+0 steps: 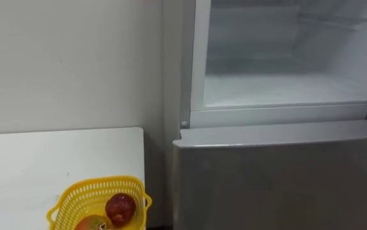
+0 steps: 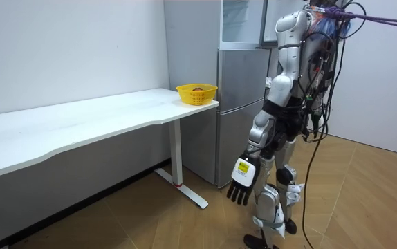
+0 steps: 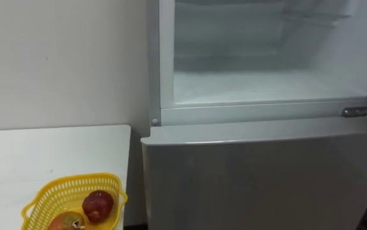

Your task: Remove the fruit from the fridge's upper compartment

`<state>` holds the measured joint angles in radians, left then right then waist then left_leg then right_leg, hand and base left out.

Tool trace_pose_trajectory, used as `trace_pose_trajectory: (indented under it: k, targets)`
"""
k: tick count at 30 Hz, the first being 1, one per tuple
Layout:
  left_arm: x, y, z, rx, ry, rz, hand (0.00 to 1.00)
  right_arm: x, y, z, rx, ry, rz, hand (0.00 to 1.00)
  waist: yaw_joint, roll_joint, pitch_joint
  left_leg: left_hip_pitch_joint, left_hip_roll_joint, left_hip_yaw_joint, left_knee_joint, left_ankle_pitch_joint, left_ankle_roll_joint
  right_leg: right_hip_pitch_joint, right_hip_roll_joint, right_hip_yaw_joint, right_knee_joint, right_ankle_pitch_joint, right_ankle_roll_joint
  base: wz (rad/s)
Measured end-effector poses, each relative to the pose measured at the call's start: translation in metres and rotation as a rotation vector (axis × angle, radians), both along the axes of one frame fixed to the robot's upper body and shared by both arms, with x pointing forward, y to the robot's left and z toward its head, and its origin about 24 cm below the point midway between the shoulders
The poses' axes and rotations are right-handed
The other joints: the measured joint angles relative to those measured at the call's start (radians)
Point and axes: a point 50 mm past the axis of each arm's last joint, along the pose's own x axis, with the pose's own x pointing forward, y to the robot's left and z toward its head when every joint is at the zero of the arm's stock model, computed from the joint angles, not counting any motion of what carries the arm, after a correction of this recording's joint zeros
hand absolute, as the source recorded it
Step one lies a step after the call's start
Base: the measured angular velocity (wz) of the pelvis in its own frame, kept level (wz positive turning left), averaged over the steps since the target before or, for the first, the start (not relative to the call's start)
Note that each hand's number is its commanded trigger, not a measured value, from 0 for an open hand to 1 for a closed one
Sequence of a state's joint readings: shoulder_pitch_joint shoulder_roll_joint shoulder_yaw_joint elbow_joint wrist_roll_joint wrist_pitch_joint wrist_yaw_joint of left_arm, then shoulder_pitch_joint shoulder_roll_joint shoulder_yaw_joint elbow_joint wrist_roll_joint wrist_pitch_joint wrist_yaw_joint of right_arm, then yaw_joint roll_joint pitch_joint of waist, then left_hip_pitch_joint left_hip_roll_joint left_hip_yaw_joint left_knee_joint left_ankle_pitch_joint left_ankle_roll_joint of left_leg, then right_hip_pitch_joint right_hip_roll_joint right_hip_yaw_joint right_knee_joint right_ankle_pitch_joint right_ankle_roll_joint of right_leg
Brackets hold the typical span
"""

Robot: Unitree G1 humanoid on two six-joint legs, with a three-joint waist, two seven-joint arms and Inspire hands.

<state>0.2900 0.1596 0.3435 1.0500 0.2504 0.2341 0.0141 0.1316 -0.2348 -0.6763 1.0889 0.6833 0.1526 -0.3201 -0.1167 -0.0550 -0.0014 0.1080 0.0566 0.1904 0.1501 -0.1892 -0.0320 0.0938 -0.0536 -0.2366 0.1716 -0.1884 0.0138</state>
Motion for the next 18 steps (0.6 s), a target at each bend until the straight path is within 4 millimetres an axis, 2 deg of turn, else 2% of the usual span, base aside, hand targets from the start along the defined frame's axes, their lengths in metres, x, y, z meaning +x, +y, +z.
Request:
trace_pose_trajectory:
  k: [4,7,9,10,12,13,16,18]
  targets:
    - [-0.002,0.003,0.002,0.022,0.001,-0.011,0.00,0.019,-0.022,0.018,-0.119,-0.041,-0.074,0.00,-0.021,-0.004,-0.0031,-0.010,-0.002,0.000,0.002,0.000,0.000,-0.011,-0.001,0.002,0.001,0.000,0.000,0.00]
    - [0.007,0.009,0.006,0.069,-0.041,-0.026,0.00,0.041,-0.043,0.043,-0.242,-0.085,-0.100,0.00,-0.023,-0.007,-0.0036,-0.011,-0.002,0.001,0.001,0.000,0.000,-0.018,0.000,0.008,0.000,-0.001,0.001,-0.07]
    - [0.010,0.012,0.007,0.089,-0.067,-0.029,0.00,0.061,-0.061,0.070,-0.372,-0.121,-0.098,0.00,-0.021,-0.007,-0.0031,-0.016,-0.002,0.011,0.001,0.000,0.000,-0.029,0.001,0.017,0.003,-0.001,0.001,-0.11]
    - [0.010,0.012,0.007,0.091,-0.068,-0.030,0.00,0.065,-0.064,0.077,-0.407,-0.123,-0.098,0.00,-0.021,-0.008,-0.0034,-0.018,-0.002,0.013,0.001,0.000,0.000,-0.029,0.000,0.016,0.003,-0.001,0.001,-0.06]
    - [0.012,0.011,0.007,0.094,-0.070,-0.046,0.00,0.079,-0.076,0.105,-0.552,-0.130,-0.087,0.00,-0.019,-0.012,-0.0040,-0.028,-0.002,0.018,0.003,0.001,0.000,-0.043,0.001,0.015,0.005,-0.001,0.002,0.00]
    - [0.012,0.011,0.007,0.094,-0.074,-0.050,0.00,0.082,-0.078,0.111,-0.585,-0.136,-0.086,0.00,-0.020,-0.014,-0.0014,-0.029,-0.002,0.018,0.003,0.001,0.000,-0.044,0.001,0.016,0.005,-0.001,0.001,0.00]
    - [0.010,0.011,0.007,0.096,-0.072,-0.049,0.00,0.089,-0.089,0.141,-0.739,-0.131,-0.080,0.00,-0.017,-0.026,-0.0010,-0.030,-0.001,0.019,0.002,0.001,0.000,-0.043,0.001,0.017,0.001,-0.001,0.002,0.00]
    - [0.007,0.011,0.008,0.101,-0.068,-0.049,0.00,0.100,-0.091,0.174,-0.918,-0.143,-0.058,0.00,-0.019,-0.026,-0.0004,-0.031,-0.001,0.025,0.002,0.001,0.000,-0.043,0.001,0.016,0.004,-0.001,0.002,-0.02]
